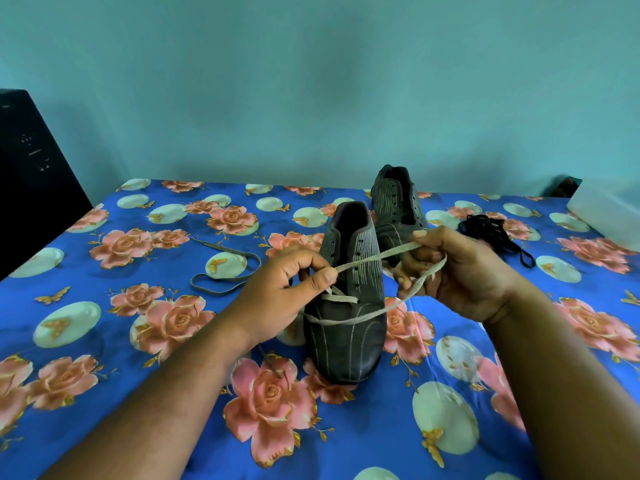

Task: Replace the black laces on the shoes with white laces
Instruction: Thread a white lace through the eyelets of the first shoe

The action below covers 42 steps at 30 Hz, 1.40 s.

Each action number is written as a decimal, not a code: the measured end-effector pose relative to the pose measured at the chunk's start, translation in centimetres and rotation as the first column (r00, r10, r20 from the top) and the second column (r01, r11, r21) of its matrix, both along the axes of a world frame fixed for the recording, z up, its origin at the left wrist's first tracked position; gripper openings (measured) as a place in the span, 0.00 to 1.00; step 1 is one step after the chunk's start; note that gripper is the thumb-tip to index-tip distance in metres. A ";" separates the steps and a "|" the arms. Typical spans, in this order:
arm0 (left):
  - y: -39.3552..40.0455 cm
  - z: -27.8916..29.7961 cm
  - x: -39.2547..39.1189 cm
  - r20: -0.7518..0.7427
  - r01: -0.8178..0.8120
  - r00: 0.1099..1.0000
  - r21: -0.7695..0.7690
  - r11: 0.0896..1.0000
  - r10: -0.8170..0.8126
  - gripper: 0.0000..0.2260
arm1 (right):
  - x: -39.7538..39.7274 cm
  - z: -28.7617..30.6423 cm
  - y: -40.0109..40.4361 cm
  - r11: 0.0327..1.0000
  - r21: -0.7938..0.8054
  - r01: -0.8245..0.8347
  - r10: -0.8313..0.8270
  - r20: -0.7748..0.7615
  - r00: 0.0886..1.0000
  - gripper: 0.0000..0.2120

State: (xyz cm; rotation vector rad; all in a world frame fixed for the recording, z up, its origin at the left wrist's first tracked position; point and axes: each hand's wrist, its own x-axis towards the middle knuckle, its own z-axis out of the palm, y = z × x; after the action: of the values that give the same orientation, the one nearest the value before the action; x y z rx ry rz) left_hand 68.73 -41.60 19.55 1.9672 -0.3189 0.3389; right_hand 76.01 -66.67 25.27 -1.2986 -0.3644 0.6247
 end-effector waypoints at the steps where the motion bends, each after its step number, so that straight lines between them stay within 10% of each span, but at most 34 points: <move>1: 0.0 -0.1 0.0 0.003 -0.002 1.000 0.002 1.000 0.002 0.12 | 0.4 -0.2 -0.1 0.997 -0.055 0.061 -0.060 0.010 0.998 0.19; 4: -0.1 -0.1 0.0 0.009 -0.026 1.000 -0.001 1.000 0.026 0.11 | 1.6 -1.2 -0.6 0.840 -0.398 0.369 -0.219 0.374 0.901 0.19; 7: -0.4 0.3 -0.2 0.018 -0.046 0.999 0.020 0.999 0.045 0.08 | 2.0 -2.1 -0.2 0.592 -0.434 0.680 -0.115 0.789 0.603 0.14; 12: -0.6 0.7 -0.4 0.051 -0.051 0.998 0.060 0.997 0.048 0.06 | -0.1 -1.5 1.9 0.841 -0.219 0.495 0.138 0.971 0.195 0.14; 15: -0.5 0.7 -0.4 0.054 -0.035 0.998 0.126 0.991 0.029 0.08 | -1.0 -2.4 3.2 0.783 -0.346 0.518 0.350 0.932 0.093 0.18; 32: 0.6 0.6 -0.2 -0.018 0.041 0.999 0.082 0.996 -0.040 0.09 | 2.1 -2.2 -1.0 0.930 -0.325 0.171 0.134 0.735 0.664 0.10; 38: -0.4 1.7 -1.0 0.007 0.046 0.999 -0.089 0.995 -0.046 0.22 | 0.4 -1.7 1.1 0.949 -0.286 0.134 0.129 0.738 0.662 0.10; 42: -1.5 2.4 -1.3 0.107 0.016 0.994 0.026 1.000 -0.019 0.13 | -0.7 -1.8 2.7 0.949 -0.286 0.133 0.160 0.800 0.578 0.08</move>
State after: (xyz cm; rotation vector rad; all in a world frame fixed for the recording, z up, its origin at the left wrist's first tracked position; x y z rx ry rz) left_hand 67.39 -43.05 21.95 1.9739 -0.4112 0.4315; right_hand 75.29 -63.97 23.44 -1.8700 -1.0831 0.0228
